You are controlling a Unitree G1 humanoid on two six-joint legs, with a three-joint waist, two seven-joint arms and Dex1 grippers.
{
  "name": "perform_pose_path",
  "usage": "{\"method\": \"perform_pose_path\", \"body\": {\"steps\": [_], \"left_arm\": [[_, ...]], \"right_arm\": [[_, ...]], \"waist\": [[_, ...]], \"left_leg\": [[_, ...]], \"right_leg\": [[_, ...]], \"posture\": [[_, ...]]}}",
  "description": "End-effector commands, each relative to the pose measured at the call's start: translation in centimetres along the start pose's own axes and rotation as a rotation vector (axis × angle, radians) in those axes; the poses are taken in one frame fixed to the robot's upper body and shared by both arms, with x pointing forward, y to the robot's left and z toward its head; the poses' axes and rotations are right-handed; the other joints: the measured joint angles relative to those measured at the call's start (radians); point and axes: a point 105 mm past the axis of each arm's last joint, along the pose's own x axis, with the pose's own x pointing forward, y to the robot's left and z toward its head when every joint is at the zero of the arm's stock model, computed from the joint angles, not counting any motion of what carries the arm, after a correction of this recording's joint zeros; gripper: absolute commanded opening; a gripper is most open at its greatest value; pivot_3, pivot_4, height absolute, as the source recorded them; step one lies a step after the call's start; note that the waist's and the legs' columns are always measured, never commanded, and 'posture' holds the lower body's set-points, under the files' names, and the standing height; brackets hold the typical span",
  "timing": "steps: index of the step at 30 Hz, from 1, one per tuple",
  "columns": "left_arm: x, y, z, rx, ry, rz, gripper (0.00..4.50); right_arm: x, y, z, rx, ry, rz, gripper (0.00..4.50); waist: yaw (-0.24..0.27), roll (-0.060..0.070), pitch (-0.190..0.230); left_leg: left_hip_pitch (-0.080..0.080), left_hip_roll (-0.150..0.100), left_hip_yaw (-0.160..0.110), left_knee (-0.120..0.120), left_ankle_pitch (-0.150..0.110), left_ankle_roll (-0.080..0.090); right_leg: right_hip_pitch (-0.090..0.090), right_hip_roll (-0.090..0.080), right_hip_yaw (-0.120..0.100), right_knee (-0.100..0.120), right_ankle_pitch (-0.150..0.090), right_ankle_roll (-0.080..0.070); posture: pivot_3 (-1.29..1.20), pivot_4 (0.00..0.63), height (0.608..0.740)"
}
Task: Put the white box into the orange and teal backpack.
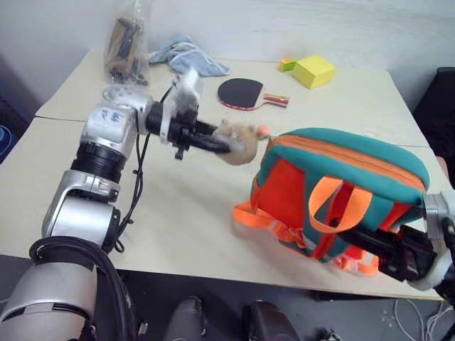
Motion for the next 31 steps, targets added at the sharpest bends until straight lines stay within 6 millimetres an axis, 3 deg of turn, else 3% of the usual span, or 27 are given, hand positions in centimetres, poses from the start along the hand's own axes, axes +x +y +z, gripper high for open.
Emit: {"method": "perform_pose_path", "body": {"steps": [1,4,8,12,18,24,28,31], "left_arm": [[2.2,-0.3,-5.0,0.038,0.171,-0.015,0.99],[4.7,-0.7,-6.1,0.072,0.166,-0.041,0.99],[7.3,-2.0,-6.1,0.090,0.079,-0.095,0.99],[6.9,-2.5,-6.0,0.024,0.027,-0.100,0.99],[2.2,-3.5,-5.8,-0.076,0.004,-0.109,2.81],[-5.8,-3.9,-3.9,-0.103,-0.007,0.065,4.50],[-10.4,-3.6,-1.8,-0.101,-0.044,0.218,4.50],[-12.1,-3.7,0.1,-0.094,-0.125,0.273,4.50]], "right_arm": [[-0.5,0.7,0.7,-0.030,-0.040,0.026,0.00],[-0.7,0.7,1.1,-0.039,-0.061,0.023,0.00],[-0.8,-0.3,1.6,-0.096,-0.084,-0.045,0.00],[-0.5,-2.1,1.6,-0.189,-0.065,-0.169,0.00],[-2.3,-2.2,0.2,-0.208,0.073,-0.194,2.03],[-10.4,-1.5,3.0,-0.212,0.201,-0.267,3.92],[-15.2,-2.5,7.0,-0.261,0.153,-0.417,3.92],[-16.2,-2.9,7.9,-0.232,0.083,-0.430,3.92]], "waist": [[0.001,-0.001,0.000],[0.002,-0.003,0.001],[0.003,-0.002,0.000],[0.003,-0.002,0.000],[-0.002,-0.002,0.000],[0.000,-0.001,0.000],[0.001,-0.002,0.000],[0.001,-0.002,0.001]], "left_leg": [[0.000,0.000,0.000,0.000,0.000,0.000],[-0.001,0.000,0.000,0.002,-0.001,0.002],[-0.001,-0.001,0.000,0.001,-0.003,0.005],[-0.001,-0.001,0.000,0.001,-0.001,0.002],[-0.001,0.000,0.000,0.000,0.000,0.001],[0.000,0.000,0.000,-0.002,0.000,0.001],[0.003,-0.001,0.000,-0.003,-0.004,0.006],[0.009,-0.001,0.000,-0.009,-0.004,0.006]], "right_leg": [[0.000,0.000,0.000,0.000,0.000,0.000],[0.000,-0.001,0.000,0.001,0.000,0.000],[0.000,-0.001,0.000,0.000,0.000,0.000],[0.000,-0.002,-0.001,0.001,0.000,0.000],[-0.001,-0.001,-0.001,0.002,0.000,0.000],[0.000,-0.001,-0.001,0.001,0.000,0.000],[0.004,-0.002,-0.001,-0.003,0.000,0.000],[0.010,-0.002,-0.001,-0.010,0.000,0.000]], "posture": [[0.00,0.150,0.740],[0.00,0.150,0.740],[0.00,0.150,0.740],[0.00,0.150,0.740],[0.00,0.150,0.740],[0.00,0.150,0.740],[0.00,0.150,0.740],[0.00,0.150,0.740]]}}
